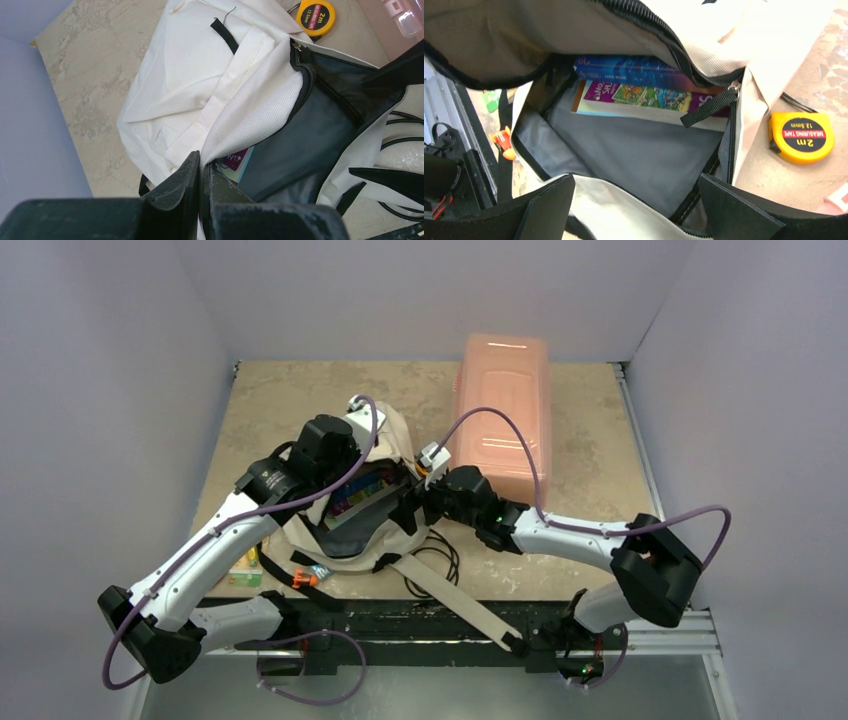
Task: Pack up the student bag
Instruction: Zip the student bag at the center of the board.
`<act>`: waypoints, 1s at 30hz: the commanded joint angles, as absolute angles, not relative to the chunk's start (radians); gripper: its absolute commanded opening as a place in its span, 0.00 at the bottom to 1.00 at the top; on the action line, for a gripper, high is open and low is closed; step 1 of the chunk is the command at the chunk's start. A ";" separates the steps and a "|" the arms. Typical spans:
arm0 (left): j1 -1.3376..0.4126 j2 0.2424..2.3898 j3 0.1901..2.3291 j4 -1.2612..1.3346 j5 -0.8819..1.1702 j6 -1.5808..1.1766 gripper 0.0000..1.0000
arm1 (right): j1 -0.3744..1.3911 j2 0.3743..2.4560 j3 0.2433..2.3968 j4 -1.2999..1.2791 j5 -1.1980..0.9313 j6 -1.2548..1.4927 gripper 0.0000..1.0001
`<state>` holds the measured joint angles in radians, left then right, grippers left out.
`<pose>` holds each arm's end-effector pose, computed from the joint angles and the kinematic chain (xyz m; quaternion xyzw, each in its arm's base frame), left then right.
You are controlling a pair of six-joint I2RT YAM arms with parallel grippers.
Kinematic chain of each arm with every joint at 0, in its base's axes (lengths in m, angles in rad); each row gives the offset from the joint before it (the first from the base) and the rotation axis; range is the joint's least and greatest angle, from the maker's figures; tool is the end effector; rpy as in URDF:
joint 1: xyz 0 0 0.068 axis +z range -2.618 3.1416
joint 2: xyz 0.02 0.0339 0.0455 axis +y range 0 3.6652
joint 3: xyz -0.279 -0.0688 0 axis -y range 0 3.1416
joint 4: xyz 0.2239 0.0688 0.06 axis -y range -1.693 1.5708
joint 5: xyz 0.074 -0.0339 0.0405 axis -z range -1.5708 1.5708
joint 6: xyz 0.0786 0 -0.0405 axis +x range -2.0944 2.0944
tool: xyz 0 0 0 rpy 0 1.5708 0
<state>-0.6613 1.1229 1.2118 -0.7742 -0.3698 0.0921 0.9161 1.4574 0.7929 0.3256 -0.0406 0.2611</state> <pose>0.1997 -0.1194 0.3514 0.2535 0.8549 0.0412 0.4508 0.2079 0.2760 0.2492 -0.2736 0.7689 0.3345 0.4712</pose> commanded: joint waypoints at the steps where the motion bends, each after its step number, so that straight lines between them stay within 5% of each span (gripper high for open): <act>1: -0.651 1.117 1.195 -0.772 -0.394 0.061 0.00 | 0.896 1.380 0.736 0.317 0.024 0.254 0.99; 13: -0.651 1.095 1.101 -0.766 -0.284 0.010 0.00 | 0.690 1.215 0.674 0.209 0.113 0.301 0.99; 20: -0.651 1.060 1.096 -0.760 -0.227 -0.044 0.00 | 0.922 1.326 0.883 0.132 0.170 0.607 0.76; 23: -0.651 1.051 1.109 -0.757 -0.220 -0.048 0.00 | 0.938 1.393 0.911 0.152 0.197 0.643 0.57; 30: -0.651 1.045 1.118 -0.783 -0.232 -0.037 0.00 | 0.937 1.514 0.966 0.128 0.330 0.578 0.41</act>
